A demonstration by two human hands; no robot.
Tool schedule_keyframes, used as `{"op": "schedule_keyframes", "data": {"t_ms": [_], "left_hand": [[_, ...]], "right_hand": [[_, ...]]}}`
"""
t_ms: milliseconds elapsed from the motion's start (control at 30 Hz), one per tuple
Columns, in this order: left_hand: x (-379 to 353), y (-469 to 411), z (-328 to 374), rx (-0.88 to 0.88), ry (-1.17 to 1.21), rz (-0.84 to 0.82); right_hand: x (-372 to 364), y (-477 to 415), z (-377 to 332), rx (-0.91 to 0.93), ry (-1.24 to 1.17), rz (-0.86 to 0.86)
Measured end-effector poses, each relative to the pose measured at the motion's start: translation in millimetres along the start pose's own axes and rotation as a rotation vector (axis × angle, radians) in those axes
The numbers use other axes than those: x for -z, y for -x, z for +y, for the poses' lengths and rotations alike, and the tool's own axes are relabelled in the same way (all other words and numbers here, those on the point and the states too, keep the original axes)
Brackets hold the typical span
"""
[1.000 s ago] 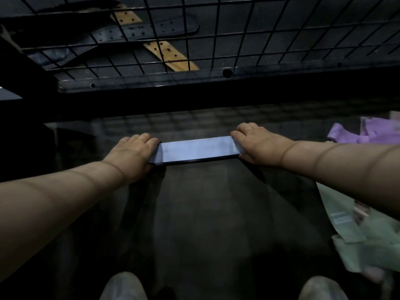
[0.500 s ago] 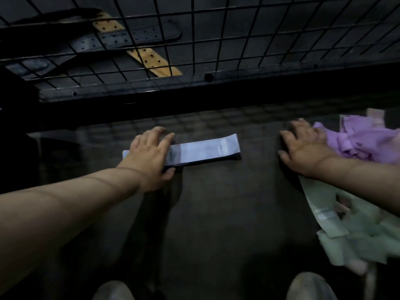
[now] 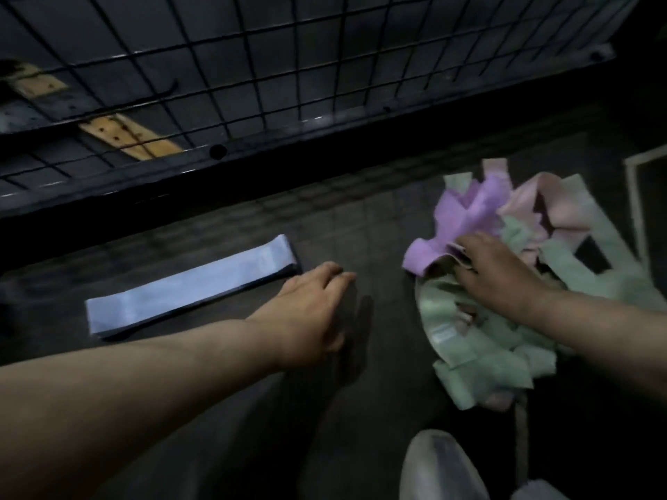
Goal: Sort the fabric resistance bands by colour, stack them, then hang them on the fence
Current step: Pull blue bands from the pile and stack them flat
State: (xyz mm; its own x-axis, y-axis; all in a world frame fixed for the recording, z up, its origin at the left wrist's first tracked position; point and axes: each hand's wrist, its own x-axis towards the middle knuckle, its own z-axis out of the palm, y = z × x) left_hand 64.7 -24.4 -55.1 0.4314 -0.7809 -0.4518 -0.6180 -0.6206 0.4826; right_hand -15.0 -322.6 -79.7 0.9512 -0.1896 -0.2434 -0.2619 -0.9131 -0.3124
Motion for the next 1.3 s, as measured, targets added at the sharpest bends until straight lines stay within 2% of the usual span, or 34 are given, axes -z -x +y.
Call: {"op": "schedule_keyframes", "data": {"t_ms": [67,167,233,300,400,467,533,600,667,733,800,933,1033,1167,1300], "left_hand": [[5,-19,25,-0.02,0.087,-0.041],[8,-53,57,0.042,0.292,-0.078],[5,-73,68,0.095,0.488,-0.07],[-1,-90,76,0.134,0.593,-0.082],[6,-111,79,0.186,0.452,-0.124],[17,-123,83,0.242,0.456,-0.099],[26,-131,91,0.298,0.604,-0.034],[30,-138,101,0.318,0.725,0.068],[28,-144,111,0.337,0.781,0.157],[23,-148,115,0.387,0.833,0.202],[18,-148,117,0.431,0.898,0.213],[15,-151,121,0.472,1.034,0.29],[30,-161,127,0.412,1.042,0.389],[51,-173,135,0.366,1.064,0.543],[43,-175,125,0.443,1.045,0.539]], "right_hand": [[-2,13,-12,0.033,-0.128,0.028],[2,32,-30,0.073,-0.347,0.08],[6,41,-40,0.007,-0.555,0.04],[10,48,-42,-0.021,-0.643,-0.006],[2,50,-26,0.02,-0.389,0.074],[2,49,-9,-0.174,-0.166,0.015],[1,49,11,-0.422,0.075,-0.168],[0,50,32,-0.57,0.125,-0.297],[2,52,53,-0.594,0.104,-0.311],[6,55,70,-0.482,0.156,-0.244],[15,58,85,-0.394,0.082,-0.149],[38,54,107,-0.505,-0.239,0.102],[51,49,115,-0.537,-0.417,0.257],[66,39,112,-0.496,-0.503,0.409],[70,33,106,-0.46,-0.548,0.536]]}}
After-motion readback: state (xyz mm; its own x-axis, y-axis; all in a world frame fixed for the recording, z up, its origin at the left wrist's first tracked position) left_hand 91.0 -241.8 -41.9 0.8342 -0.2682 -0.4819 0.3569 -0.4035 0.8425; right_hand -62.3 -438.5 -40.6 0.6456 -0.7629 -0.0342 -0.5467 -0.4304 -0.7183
